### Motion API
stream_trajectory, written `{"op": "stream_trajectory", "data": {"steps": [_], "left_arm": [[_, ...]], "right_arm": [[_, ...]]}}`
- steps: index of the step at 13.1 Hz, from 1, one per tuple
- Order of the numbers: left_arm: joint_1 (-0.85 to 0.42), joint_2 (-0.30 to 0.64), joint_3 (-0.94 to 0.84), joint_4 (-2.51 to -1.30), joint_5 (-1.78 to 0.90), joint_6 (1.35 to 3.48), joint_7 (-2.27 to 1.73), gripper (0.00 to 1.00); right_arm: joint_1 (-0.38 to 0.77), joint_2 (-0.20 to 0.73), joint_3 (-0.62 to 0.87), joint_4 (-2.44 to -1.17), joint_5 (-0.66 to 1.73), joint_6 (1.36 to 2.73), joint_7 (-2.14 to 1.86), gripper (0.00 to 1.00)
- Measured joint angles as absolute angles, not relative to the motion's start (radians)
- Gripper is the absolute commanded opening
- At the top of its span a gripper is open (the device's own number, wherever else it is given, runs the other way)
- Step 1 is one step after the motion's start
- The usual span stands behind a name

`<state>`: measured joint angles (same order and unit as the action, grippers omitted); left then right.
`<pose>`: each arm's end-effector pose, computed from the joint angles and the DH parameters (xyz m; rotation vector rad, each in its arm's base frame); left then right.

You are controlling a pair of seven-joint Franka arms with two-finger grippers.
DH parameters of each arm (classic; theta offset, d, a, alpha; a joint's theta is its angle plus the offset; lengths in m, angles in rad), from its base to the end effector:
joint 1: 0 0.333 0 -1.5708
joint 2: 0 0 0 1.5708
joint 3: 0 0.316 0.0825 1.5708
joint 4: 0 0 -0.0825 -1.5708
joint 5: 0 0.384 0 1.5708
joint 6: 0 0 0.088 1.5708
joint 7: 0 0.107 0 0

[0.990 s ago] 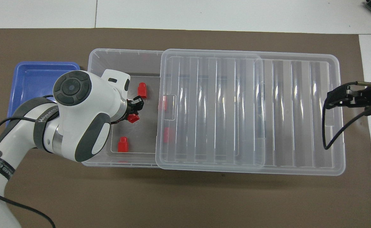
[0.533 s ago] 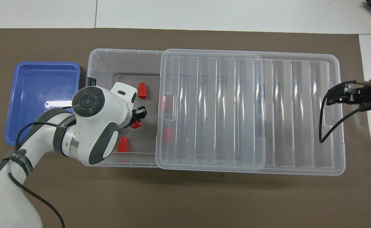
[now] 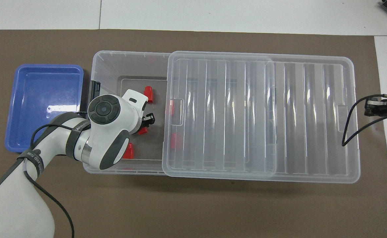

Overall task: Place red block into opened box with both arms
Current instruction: 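Carry the red block into the open box with the left gripper, then open the left gripper to release the block and withdraw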

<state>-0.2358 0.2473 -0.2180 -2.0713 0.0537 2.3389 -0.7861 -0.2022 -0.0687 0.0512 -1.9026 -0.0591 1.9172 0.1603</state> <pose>0.5277 -0.2532 0.3166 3.0791 0.4695 0.0217 0.5427 -0.0862 0.5345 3.0463 -0.4503 0.1286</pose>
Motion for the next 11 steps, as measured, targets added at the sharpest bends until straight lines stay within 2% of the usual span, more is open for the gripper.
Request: {"op": "stream_trajectory", "data": {"steps": [1, 3, 7, 11], "left_arm": [[-0.235, 0.247, -0.216, -2.059, 0.054, 2.328, -0.794, 1.0], [-0.232, 0.239, -0.212, -1.972, 0.054, 2.197, -0.801, 1.0], [-0.202, 0.161, -0.201, -1.679, 0.054, 1.735, -0.734, 1.0], [-0.117, 0.023, -0.18, -1.628, 0.057, 1.556, -0.429, 1.0]], "right_arm": [[-0.216, -0.069, 0.051, -1.913, -0.059, 1.926, 0.16, 0.0], [-0.237, -0.066, 0.049, -1.929, -0.059, 1.944, 0.16, 0.0], [-0.26, -0.046, 0.049, -1.981, -0.059, 2.032, 0.16, 0.0], [-0.252, -0.029, 0.054, -2.004, -0.059, 2.05, 0.16, 0.0]]}}
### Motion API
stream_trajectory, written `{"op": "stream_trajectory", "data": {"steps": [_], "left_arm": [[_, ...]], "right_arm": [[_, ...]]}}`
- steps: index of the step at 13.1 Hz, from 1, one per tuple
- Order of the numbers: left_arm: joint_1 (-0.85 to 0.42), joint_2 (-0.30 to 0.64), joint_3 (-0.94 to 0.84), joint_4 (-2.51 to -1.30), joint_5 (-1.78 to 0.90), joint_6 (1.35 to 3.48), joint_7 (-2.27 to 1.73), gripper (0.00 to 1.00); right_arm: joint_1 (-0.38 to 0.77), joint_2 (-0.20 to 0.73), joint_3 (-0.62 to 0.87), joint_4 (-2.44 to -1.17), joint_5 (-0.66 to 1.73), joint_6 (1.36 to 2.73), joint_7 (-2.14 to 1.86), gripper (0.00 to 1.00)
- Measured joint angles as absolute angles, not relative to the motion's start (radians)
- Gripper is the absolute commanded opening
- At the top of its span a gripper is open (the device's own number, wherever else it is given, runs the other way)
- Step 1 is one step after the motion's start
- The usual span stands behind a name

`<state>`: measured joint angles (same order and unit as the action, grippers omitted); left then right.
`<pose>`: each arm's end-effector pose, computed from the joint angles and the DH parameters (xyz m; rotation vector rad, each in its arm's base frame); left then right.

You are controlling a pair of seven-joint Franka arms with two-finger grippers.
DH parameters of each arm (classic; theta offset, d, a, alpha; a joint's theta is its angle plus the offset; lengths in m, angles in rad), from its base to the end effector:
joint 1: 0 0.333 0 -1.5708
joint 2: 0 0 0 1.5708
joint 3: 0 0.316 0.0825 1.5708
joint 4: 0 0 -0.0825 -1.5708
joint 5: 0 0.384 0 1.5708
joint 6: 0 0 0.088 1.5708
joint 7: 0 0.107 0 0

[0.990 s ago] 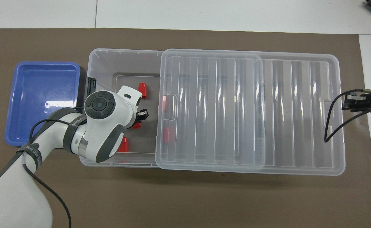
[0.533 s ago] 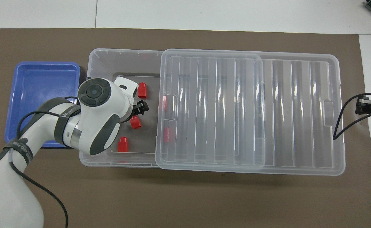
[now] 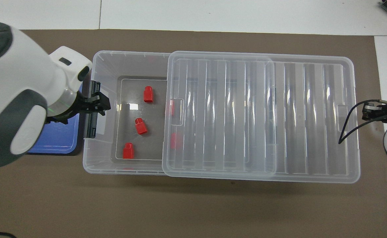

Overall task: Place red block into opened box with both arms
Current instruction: 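Open the left gripper to release the block and withdraw, then slide the lid closed with the right gripper while the left gripper returns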

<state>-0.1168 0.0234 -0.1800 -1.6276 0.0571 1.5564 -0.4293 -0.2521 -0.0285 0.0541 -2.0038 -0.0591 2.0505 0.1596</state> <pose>0.5344 -0.1559 0.5840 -3.0504 -0.1993 0.1060 0.5433 -0.1121 0.4759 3.0407 -0.5098 0.1142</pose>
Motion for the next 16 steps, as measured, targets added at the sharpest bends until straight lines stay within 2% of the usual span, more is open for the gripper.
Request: {"op": "stream_trajectory", "data": {"steps": [3, 7, 11, 16], "left_arm": [[0.011, -0.036, -0.171, -1.632, 0.057, 1.49, -0.082, 1.0], [0.114, -0.04, -0.166, -1.671, 0.057, 1.514, 0.121, 1.0], [0.13, -0.054, -0.173, -1.752, 0.057, 1.629, 0.136, 1.0], [0.128, -0.072, -0.179, -1.775, -0.017, 1.665, 0.135, 1.0]], "right_arm": [[-0.215, -0.029, 0.057, -2.006, -0.058, 2.052, 0.16, 0.0], [-0.158, -0.029, 0.059, -2.007, -0.024, 2.056, 0.16, 0.0], [-0.06, -0.029, 0.061, -2.011, -0.018, 2.056, 0.16, 0.0], [0.059, -0.029, 0.062, -2.016, -0.018, 2.056, 0.197, 0.0]]}}
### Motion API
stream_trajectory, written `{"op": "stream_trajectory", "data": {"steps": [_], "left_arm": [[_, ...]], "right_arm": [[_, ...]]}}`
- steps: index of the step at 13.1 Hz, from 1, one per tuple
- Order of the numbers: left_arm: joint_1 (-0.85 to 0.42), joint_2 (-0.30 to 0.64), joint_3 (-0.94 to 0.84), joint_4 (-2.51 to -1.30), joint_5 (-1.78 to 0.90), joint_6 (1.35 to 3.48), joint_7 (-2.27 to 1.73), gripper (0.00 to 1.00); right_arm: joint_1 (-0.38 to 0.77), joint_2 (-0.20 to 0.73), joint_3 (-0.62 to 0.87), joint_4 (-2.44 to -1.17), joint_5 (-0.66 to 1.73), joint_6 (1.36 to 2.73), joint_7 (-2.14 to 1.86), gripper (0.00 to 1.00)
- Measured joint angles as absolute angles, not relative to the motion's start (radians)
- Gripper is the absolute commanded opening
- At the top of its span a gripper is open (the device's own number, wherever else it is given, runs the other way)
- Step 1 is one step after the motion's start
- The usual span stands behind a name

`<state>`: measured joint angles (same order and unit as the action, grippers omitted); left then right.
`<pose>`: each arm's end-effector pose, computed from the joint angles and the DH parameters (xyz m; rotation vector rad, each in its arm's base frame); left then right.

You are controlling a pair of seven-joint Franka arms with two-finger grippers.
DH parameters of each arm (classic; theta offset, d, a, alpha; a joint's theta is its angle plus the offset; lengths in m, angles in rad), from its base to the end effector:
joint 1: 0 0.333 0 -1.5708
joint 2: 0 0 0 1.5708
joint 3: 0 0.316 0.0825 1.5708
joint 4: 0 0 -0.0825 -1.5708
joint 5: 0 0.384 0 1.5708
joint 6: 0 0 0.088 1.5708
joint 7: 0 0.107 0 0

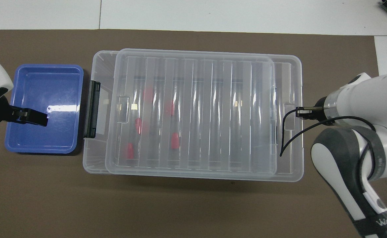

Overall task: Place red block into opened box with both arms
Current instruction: 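Slide the lid closed with the right gripper while the left gripper returns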

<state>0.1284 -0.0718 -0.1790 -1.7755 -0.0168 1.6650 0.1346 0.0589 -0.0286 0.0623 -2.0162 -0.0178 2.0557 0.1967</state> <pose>0.5343 -0.0316 0.5740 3.1223 -0.2858 -0.0621 0.5491 0.0661 0.4704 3.1311 -0.1060 0.1097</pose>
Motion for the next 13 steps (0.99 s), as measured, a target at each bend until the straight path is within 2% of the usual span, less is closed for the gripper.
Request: {"op": "stream_trajectory", "data": {"steps": [13], "left_arm": [[0.131, -0.072, -0.178, -1.789, -0.037, 1.733, 0.196, 1.0]], "right_arm": [[0.153, -0.03, 0.063, -2.02, -0.018, 2.061, 0.208, 0.0]]}}
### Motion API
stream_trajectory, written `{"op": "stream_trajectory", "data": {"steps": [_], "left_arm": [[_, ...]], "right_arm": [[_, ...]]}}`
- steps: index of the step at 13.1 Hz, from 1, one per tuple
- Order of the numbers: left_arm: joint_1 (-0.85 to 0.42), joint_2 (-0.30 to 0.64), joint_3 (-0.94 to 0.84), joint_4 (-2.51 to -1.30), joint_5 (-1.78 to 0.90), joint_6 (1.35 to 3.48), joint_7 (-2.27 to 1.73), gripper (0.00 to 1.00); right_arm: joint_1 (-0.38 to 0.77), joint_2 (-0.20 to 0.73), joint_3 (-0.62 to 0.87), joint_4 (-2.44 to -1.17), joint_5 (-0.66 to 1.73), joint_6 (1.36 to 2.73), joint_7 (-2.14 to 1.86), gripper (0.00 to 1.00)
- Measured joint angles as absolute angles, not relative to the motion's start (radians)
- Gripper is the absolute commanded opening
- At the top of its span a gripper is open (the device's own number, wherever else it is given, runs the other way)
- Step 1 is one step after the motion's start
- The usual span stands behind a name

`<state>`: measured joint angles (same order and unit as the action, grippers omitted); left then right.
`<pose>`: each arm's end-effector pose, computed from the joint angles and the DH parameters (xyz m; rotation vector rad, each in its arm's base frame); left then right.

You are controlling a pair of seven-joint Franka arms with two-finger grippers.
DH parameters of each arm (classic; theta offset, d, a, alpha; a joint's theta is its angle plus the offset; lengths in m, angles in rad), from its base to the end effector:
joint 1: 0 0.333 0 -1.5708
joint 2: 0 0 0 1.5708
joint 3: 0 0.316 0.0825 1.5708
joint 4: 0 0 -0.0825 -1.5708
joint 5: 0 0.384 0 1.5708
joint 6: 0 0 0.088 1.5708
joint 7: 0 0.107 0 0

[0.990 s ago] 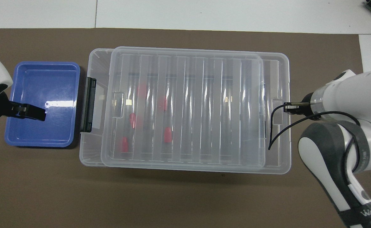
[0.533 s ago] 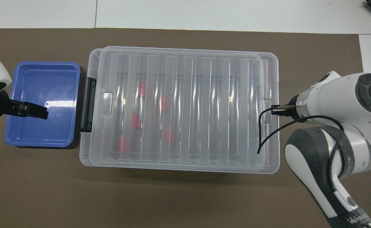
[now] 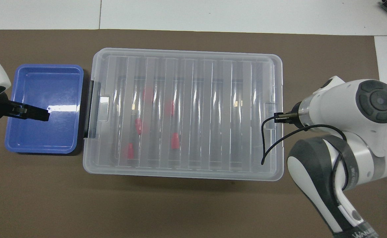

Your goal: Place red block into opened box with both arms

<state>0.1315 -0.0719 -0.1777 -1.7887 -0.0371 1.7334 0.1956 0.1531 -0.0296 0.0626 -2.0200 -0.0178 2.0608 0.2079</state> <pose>0.5407 -0.0312 0.5737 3.0971 -0.3667 0.0269 0.5401 0.1176 0.4696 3.1368 0.0246 0.1138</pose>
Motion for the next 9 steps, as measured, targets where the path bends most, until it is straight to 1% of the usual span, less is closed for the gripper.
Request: {"op": "stream_trajectory", "data": {"steps": [5, 9], "left_arm": [[0.131, -0.074, -0.183, -1.789, -0.037, 1.733, 0.197, 1.0], [0.098, -0.076, -0.198, -1.789, -0.037, 1.74, 0.196, 1.0]], "right_arm": [[0.154, -0.03, 0.063, -2.02, -0.018, 2.061, 0.208, 0.0], [0.157, -0.03, 0.063, -2.02, -0.018, 2.061, 0.208, 0.0]]}}
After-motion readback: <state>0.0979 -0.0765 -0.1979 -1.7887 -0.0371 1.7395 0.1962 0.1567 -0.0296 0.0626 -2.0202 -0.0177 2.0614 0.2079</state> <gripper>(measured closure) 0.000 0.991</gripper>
